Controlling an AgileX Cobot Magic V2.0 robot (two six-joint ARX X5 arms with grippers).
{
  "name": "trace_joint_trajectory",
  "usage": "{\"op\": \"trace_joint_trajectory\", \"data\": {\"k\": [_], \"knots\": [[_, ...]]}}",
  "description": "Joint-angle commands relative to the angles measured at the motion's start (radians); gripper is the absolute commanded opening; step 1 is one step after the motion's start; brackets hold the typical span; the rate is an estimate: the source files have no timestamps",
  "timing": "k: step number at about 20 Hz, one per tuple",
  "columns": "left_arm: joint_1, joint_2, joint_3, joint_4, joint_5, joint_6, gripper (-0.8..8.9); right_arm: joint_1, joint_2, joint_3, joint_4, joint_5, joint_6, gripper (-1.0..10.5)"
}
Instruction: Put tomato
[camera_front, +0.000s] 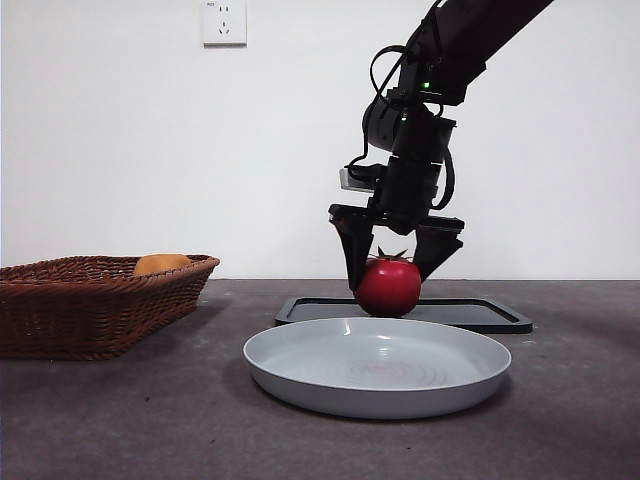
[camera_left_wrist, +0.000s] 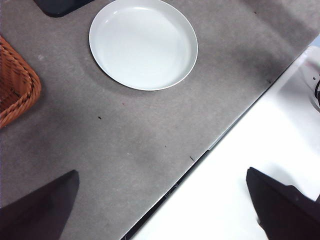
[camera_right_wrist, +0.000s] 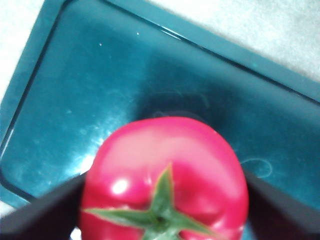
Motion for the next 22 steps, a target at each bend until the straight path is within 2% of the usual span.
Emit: {"op": "trace_joint_trajectory", "data": {"k": [1, 5, 8, 9, 11, 13, 15, 16, 19, 22], "knots": [[-0.006, 0.003, 0.006, 0.004, 0.0, -0.006, 5.93, 0.004, 0.04, 0.057, -0.036, 0.03, -0.011, 5.3], [-0.006, 0.003, 0.006, 0.005, 0.0, 0.001, 5.93, 0.004, 0.04, 0.261, -0.272, 0.104, -0.01, 5.3], [-0.006, 0.003, 0.006, 0.005, 0.0, 0.006, 5.93, 0.023, 0.016, 0.364, -0.454, 0.105, -0.007, 5.3], [-0.006, 0.003, 0.006, 0.004, 0.0, 0.006, 5.93, 0.036, -0.01, 0.362, -0.46, 0.109, -0.004, 5.3], [-0.006, 0.003, 0.006, -0.001, 0.0, 0.006, 5.93, 0.077, -0.085, 0.348, -0.468, 0.167, 0.009, 5.3], [-0.006, 0.003, 0.006, -0.017, 0.0, 0.006, 5.93, 0.119, -0.218, 0.227, -0.468, 0.209, 0.018, 5.3], [-0.006, 0.003, 0.006, -0.026, 0.0, 0.006, 5.93, 0.159, -0.383, 0.019, -0.468, 0.296, 0.018, 5.3], [-0.006, 0.002, 0.006, -0.026, 0.0, 0.006, 5.93, 0.177, -0.461, -0.085, -0.468, 0.314, 0.018, 5.3], [-0.006, 0.001, 0.006, -0.024, 0.0, 0.005, 5.93, 0.22, -0.647, -0.315, -0.454, 0.314, 0.02, 5.3], [-0.006, -0.002, 0.006, -0.025, 0.0, 0.004, 5.93, 0.273, -0.879, -0.559, -0.346, 0.309, 0.084, 5.3]]}}
